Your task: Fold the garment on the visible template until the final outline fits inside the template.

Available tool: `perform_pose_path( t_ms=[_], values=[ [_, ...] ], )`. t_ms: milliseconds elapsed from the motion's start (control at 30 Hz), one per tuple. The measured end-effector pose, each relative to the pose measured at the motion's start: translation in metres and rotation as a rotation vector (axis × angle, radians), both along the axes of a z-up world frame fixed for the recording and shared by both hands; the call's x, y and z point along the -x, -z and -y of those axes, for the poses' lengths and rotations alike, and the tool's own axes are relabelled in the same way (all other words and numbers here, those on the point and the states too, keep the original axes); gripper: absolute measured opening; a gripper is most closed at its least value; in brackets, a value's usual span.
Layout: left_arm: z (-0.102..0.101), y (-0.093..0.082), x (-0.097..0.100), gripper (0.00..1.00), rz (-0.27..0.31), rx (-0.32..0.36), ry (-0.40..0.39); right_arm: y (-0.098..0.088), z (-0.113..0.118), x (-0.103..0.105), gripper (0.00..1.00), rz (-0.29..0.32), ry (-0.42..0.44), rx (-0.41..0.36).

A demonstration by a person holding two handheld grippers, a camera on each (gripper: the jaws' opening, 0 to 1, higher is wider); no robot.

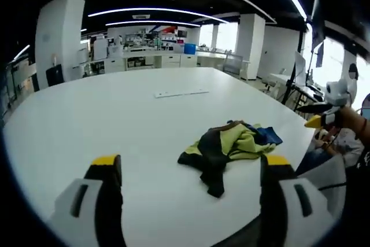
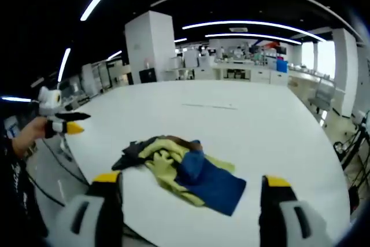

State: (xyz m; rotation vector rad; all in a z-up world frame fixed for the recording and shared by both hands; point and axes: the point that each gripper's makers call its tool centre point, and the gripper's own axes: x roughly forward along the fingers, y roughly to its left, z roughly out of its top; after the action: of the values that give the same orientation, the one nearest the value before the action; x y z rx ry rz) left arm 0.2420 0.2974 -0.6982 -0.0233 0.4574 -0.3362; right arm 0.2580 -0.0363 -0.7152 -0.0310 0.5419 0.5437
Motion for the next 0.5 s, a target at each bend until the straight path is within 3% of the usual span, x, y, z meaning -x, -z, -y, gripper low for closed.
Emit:
perform_pose_path(
  t_ms=[133,500],
  values=[
    [-0.0010,-0.0043,-0.0003,0.98,0.017,0.007,-0.005,-0.0011,0.0017,-0.0005,1.00,0.004,0.000,-0.001],
    [-0.0010,0.0003,0.0002,0.98,-0.004,-0.008,0.001,0.0001,0.0029,-0.0021,1.00,0.001,-0.005,-0.001]
  ],
)
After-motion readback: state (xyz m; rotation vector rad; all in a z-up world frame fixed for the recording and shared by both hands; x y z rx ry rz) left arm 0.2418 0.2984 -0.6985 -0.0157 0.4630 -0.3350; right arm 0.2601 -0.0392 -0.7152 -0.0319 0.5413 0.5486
